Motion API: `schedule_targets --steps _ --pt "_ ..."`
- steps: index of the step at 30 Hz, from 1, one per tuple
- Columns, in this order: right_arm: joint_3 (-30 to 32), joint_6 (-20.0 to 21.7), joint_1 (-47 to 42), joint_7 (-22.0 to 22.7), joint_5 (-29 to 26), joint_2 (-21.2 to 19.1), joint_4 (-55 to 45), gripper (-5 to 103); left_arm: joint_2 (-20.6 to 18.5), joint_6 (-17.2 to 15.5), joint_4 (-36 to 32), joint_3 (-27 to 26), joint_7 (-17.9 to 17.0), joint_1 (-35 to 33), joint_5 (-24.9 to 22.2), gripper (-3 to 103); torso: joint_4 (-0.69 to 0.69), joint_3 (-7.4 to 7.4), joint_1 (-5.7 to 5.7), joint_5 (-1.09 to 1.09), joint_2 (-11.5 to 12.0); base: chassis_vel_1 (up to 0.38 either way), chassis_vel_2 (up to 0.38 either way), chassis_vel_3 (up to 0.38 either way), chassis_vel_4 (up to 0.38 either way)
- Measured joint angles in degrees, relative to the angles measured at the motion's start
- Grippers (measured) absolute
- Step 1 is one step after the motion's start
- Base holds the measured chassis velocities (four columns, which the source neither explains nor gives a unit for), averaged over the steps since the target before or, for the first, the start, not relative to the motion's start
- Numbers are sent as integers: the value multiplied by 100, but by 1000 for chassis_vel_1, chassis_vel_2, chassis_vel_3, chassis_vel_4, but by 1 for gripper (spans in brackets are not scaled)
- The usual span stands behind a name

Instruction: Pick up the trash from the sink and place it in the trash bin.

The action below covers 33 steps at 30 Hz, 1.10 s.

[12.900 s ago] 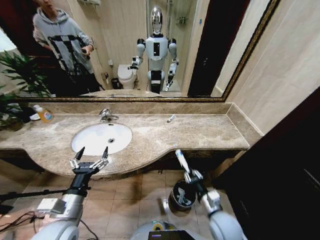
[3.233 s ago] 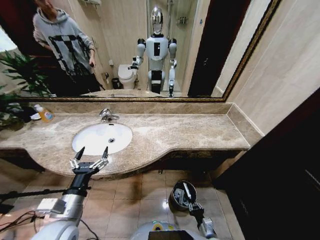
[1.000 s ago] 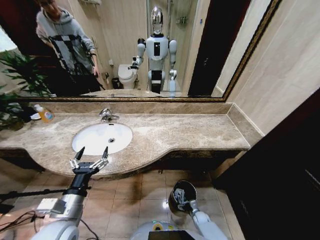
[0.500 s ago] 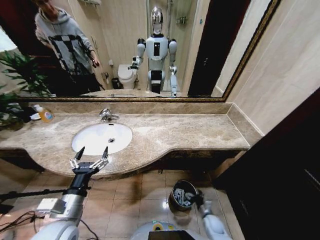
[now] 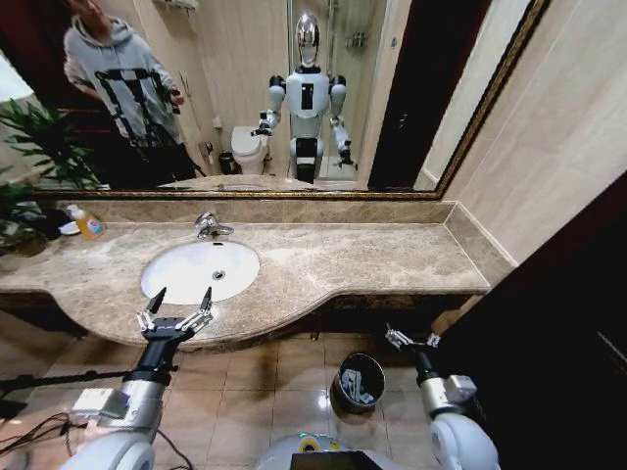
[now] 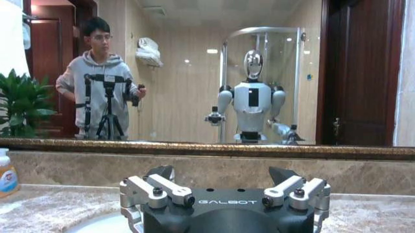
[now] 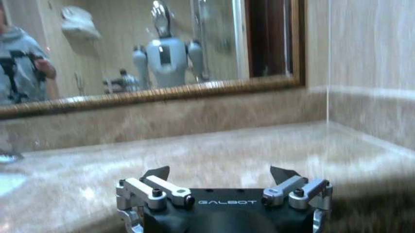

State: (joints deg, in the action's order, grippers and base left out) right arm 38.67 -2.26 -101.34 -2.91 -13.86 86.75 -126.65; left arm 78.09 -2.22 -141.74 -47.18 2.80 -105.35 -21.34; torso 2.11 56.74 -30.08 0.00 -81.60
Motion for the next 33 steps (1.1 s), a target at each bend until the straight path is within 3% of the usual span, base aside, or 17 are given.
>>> schedule_targets --steps 8,11,33 --pt "-277 -485 -167 -8 804 269 -738 100 0 0 0 0 0 0 0 100 0 0 0 0 0 0 0 0 0" --pt "-392 -447 -130 -55 964 347 -954 100 0 0 0 0 0 0 0 100 0 0 -1 -1 0 0 0 0 0" --pt "-521 -271 -128 -482 1143 345 -1069 100 0 0 0 0 0 0 0 100 0 0 0 0 0 0 0 0 0"
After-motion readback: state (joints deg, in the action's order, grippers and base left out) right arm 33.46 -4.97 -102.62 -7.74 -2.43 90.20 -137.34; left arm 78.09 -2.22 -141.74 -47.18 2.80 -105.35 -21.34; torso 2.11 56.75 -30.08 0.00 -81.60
